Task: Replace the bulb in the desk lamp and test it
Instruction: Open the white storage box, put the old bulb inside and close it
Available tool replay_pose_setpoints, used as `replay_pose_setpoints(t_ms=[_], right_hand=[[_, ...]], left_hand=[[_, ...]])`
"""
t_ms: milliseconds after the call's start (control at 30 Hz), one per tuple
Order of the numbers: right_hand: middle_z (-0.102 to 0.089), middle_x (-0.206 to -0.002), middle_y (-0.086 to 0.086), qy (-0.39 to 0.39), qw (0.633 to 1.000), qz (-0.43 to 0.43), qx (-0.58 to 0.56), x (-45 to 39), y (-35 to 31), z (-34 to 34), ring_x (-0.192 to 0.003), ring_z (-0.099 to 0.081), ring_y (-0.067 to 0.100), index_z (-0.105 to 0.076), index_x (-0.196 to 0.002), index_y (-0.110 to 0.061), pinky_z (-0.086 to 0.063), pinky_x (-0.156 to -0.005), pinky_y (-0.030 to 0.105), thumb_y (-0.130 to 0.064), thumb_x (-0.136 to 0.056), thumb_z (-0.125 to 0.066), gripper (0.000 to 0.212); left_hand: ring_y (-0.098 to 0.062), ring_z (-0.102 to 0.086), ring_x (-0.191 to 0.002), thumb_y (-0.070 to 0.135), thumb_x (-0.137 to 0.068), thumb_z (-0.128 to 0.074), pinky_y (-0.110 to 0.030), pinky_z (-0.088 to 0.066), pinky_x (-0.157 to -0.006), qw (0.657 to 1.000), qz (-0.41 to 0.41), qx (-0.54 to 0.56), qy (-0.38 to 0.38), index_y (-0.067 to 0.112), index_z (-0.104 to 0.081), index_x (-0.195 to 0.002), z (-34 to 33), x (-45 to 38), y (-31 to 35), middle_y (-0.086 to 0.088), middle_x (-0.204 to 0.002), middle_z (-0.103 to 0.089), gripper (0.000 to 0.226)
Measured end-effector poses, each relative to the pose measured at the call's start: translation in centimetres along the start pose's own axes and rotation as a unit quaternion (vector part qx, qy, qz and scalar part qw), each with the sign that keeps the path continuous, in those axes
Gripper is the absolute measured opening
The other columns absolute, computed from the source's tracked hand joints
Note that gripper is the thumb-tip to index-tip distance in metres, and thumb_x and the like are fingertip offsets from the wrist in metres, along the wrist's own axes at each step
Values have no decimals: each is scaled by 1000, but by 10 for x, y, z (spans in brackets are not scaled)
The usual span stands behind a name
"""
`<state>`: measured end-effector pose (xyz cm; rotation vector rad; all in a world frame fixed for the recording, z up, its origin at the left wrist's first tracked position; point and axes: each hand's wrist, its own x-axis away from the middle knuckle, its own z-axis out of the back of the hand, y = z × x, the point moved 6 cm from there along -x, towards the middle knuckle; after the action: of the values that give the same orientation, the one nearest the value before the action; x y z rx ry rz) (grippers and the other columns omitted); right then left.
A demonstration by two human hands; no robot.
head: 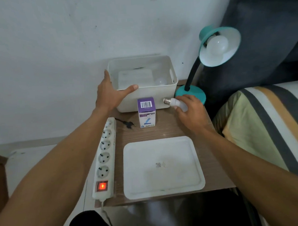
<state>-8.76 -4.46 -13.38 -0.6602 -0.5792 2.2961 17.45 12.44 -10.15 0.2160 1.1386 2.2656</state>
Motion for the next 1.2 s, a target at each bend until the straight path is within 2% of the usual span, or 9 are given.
replay_pose_setpoints(t_ms=[100, 200, 433, 567, 700, 767, 867, 1000, 1200], right_hand=[[-63, -125, -2, 50, 997, 25, -51, -5, -17, 22, -117, -55, 17, -67, -126, -22, -46, -103, 39, -31, -89, -69, 38], [-65, -124, 1, 84, 993, 61, -47, -18, -38, 42, -114, -57, 19, -68, -124, -19, -46, -100, 35, -32, -88, -69, 39], [-63, -124, 5, 87, 990, 103, -37, -66, -86, 52, -117, -57, 24, -67, -125, -21, -46, -99, 34, -37, -90, -65, 39], [-56, -131, 7, 33, 996, 86, -21, -87, -100, 30, -121, -53, 22, -65, -130, -25, -44, -100, 32, -35, -91, -66, 40], [-55, -127, 8, -33, 998, 59, -20, -100, -105, 1, -115, -54, 19, -64, -132, -26, -41, -93, 26, -36, -90, -69, 44], [-59, -128, 8, -66, 997, 47, -14, -106, -108, -12, -117, -57, 22, -64, -132, -24, -45, -96, 30, -40, -87, -73, 48], [-63, -131, 6, -113, 993, 20, -14, -110, -110, -29, -117, -60, 23, -67, -129, -21, -50, -97, 37, -39, -82, -79, 52], [-59, -141, 3, -164, 986, 4, -19, -116, -106, -38, -131, -52, 23, -63, -134, -23, -40, -101, 30, -43, -80, -80, 60], [-54, -147, 5, -213, 976, 11, -40, -116, -101, -37, -135, -49, 23, -59, -139, -25, -39, -102, 29, -46, -86, -73, 59]], left_hand=[[-28, -39, -148, 92, -51, -74, -51, -41, -117, 1000, 18, 4, -6, 17, -10, -164, -1, 0, -3, -9, -163, -36, 150], [-28, -40, -147, 93, -49, -74, -50, -41, -116, 1000, 18, 12, 0, 17, -14, -163, 1, 2, -2, -9, -161, -39, 149], [-24, -50, -139, 93, -46, -76, -48, -48, -110, 999, 19, 25, 7, 19, -29, -155, 2, 0, -5, -3, -149, -54, 140], [-24, -56, -129, 83, -53, -82, -43, -52, -105, 999, -10, 30, 21, 19, -38, -146, 4, 2, 3, -3, -139, -61, 122], [-20, -59, -122, 78, -55, -85, -36, -54, -98, 999, -23, 31, 31, 20, -40, -142, 3, 4, 7, -1, -133, -63, 113], [-19, -63, -116, 79, -54, -84, -37, -57, -93, 998, -28, 34, 36, 22, -43, -135, 4, 4, 7, 2, -125, -66, 108], [-19, -64, -114, 86, -50, -81, -39, -59, -91, 998, -28, 31, 41, 23, -43, -136, 5, 4, 5, 3, -124, -67, 113], [-17, -64, -116, 87, -49, -80, -38, -58, -93, 998, -37, 28, 43, 21, -44, -137, 5, 3, 6, 3, -126, -67, 116], [-25, -53, -135, 85, -54, -80, -40, -51, -106, 999, -22, 10, 30, 14, -28, -157, 0, 1, 2, -7, -145, -58, 135]])
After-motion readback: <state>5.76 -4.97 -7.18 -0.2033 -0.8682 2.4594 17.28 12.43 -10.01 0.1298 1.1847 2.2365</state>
